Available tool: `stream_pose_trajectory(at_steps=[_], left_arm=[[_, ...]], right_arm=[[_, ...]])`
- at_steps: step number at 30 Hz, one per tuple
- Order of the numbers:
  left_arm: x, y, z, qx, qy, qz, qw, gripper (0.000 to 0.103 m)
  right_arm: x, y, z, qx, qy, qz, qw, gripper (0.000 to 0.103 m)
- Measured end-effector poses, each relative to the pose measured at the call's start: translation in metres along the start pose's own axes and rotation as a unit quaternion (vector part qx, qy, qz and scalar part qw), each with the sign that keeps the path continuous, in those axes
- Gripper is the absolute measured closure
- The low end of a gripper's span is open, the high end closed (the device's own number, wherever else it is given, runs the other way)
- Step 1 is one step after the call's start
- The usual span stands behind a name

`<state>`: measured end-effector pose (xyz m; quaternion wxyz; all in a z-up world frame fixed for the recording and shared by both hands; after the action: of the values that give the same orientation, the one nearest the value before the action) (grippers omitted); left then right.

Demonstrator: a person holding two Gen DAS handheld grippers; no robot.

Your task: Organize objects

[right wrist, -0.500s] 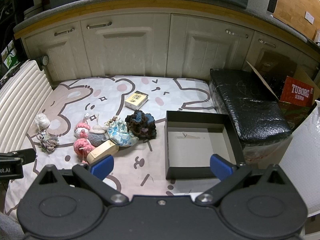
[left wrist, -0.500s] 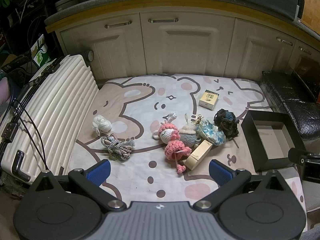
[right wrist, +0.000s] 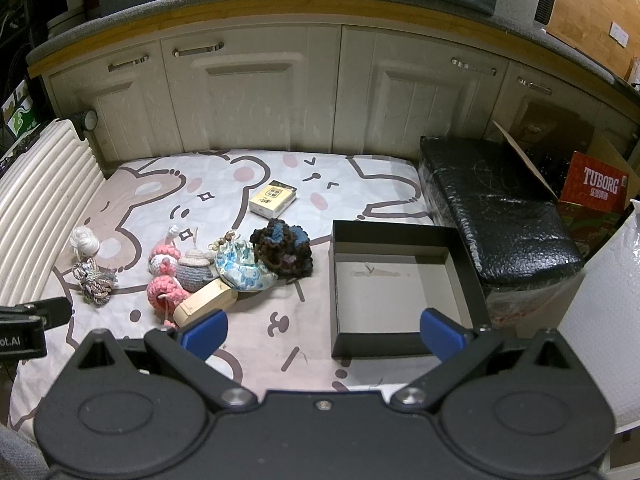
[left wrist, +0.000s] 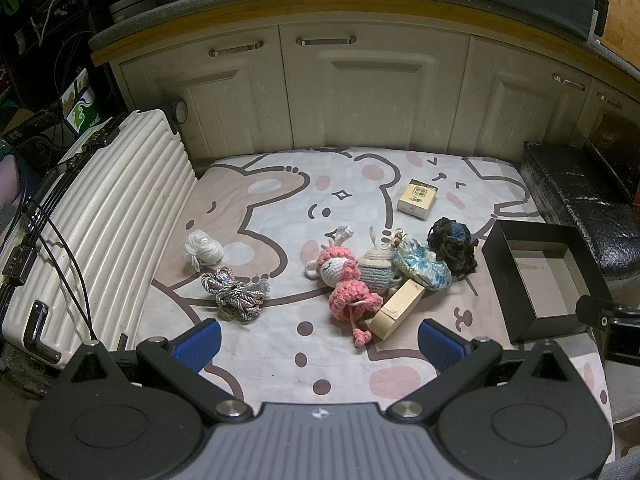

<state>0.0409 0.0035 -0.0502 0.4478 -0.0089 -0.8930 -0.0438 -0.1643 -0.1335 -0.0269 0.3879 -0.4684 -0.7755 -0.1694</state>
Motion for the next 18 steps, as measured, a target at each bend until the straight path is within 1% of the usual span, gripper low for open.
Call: stream_pose_trajectory(at_steps=[18], left_arm=[[-0.0006, -0.0001, -0.0005, -0.003, 0.0, 0.004, 1.0, 0.0]], right_arm=[[0.0, 0.001, 0.0017, -0.003, 0.002, 0.002, 1.0, 0.0]])
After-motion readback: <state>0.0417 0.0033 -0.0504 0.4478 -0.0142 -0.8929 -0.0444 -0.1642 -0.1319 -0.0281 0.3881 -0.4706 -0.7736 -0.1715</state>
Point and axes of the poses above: each gripper's, at about its wrist camera, not at the fingertips, and x roughly against the way its jaws point, y to its left, z to its underside, the point moved 6 cm from there along -x, roughly the way its jaws point
